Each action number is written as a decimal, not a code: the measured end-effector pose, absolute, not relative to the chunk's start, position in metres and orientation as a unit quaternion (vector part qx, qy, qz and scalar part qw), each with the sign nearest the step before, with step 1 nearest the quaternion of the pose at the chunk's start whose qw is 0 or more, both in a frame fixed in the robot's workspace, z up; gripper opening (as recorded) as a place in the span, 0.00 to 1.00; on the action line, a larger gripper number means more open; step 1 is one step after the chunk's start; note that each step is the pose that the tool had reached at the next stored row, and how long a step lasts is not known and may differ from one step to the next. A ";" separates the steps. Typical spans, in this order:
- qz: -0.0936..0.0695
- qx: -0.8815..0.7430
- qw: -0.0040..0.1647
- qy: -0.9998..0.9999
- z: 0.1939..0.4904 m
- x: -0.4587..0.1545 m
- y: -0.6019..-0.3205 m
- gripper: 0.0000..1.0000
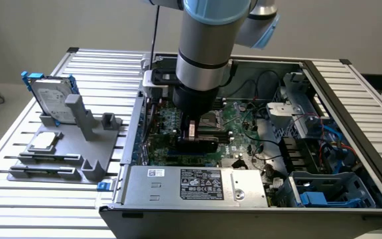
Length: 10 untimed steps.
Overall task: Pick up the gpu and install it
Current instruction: 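Insert the gpu into the slot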
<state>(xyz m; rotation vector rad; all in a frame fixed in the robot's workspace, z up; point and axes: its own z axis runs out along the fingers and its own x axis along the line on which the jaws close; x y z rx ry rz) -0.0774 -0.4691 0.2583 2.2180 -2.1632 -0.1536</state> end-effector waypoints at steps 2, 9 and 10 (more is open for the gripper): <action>-0.050 0.715 0.020 -0.697 0.258 -0.077 -0.469 0.26; -0.050 0.715 0.021 -0.697 0.258 -0.076 -0.469 0.26; -0.050 0.715 0.021 -0.697 0.258 -0.076 -0.469 0.26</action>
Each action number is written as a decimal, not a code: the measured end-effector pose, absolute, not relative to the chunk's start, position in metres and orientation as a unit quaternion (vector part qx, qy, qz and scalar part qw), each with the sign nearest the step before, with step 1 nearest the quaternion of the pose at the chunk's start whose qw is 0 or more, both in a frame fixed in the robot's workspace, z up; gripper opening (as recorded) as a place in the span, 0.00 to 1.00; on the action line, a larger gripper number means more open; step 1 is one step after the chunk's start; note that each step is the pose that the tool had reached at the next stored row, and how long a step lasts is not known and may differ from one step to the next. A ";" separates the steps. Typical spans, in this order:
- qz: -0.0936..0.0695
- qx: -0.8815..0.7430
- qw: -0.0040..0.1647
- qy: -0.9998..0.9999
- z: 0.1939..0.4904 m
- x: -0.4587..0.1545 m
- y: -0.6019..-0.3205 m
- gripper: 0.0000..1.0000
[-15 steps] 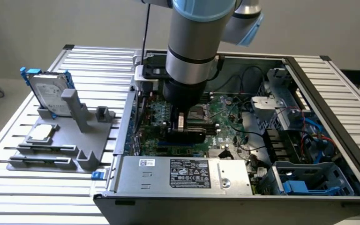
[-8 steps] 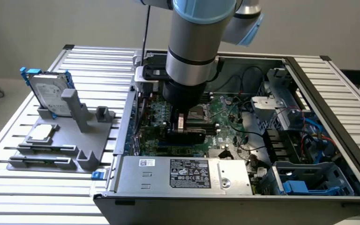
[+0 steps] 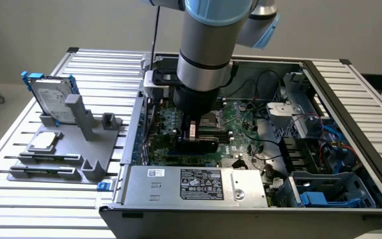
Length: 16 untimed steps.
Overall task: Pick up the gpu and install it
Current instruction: 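Insert the gpu into the slot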
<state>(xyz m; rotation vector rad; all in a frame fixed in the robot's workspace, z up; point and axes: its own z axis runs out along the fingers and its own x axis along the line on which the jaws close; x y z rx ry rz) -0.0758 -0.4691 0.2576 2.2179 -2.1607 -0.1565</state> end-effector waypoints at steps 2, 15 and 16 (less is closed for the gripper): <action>-0.050 0.716 0.021 -0.696 0.257 -0.076 -0.469 0.26; -0.051 0.716 0.021 -0.696 0.264 -0.076 -0.469 0.40; -0.051 0.716 0.021 -0.696 0.267 -0.076 -0.469 0.46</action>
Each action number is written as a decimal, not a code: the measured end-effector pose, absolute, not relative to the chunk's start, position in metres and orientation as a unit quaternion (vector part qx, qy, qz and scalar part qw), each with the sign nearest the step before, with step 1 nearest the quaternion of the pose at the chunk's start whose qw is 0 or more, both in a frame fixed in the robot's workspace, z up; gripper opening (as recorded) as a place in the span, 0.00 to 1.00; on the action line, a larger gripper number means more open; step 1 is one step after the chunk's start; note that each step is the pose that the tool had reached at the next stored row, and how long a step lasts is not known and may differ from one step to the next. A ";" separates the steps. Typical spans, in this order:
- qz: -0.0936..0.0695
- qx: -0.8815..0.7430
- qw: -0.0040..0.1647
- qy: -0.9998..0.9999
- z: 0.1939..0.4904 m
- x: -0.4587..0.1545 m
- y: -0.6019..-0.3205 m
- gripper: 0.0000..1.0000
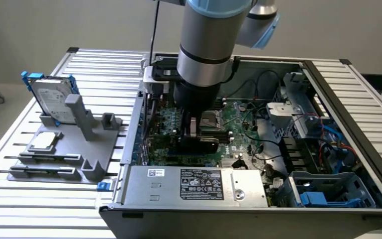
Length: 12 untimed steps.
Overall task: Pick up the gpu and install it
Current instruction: 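Insert the gpu into the slot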
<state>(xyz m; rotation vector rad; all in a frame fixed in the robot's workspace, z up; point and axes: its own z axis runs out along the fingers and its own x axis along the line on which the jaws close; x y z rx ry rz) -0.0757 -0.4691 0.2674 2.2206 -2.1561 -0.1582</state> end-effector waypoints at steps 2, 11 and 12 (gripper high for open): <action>-0.051 0.716 0.022 -0.696 0.274 -0.076 -0.469 0.52; -0.052 0.716 0.022 -0.696 0.297 -0.076 -0.469 0.44; -0.052 0.716 0.022 -0.696 0.297 -0.076 -0.469 0.37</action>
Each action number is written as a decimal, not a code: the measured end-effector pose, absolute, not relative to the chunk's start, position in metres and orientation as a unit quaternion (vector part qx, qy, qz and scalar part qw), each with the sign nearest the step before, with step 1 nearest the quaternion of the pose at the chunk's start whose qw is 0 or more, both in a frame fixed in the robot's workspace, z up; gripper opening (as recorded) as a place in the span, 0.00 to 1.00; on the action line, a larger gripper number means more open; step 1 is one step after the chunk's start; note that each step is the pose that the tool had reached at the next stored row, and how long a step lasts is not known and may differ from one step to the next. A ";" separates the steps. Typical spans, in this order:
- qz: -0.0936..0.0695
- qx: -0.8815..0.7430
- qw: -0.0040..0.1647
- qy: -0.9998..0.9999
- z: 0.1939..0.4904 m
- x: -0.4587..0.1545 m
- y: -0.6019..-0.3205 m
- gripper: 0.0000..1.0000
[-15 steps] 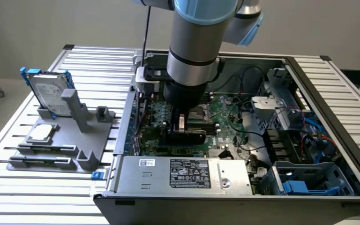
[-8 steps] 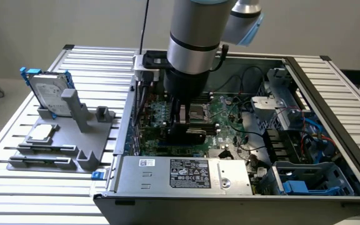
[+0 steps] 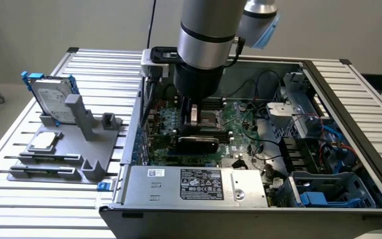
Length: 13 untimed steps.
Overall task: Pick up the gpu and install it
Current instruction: 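Insert the gpu into the slot, then press down on the gpu until it lock into place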
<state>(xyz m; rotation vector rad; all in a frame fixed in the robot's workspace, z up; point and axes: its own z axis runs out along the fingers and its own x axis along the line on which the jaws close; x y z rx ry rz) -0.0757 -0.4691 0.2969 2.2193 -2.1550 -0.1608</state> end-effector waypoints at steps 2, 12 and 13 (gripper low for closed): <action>-0.052 0.716 0.022 -0.696 0.297 -0.076 -0.469 0.31; -0.052 0.716 0.022 -0.696 0.297 -0.076 -0.469 0.11; -0.052 0.716 0.022 -0.696 0.297 -0.076 -0.469 0.11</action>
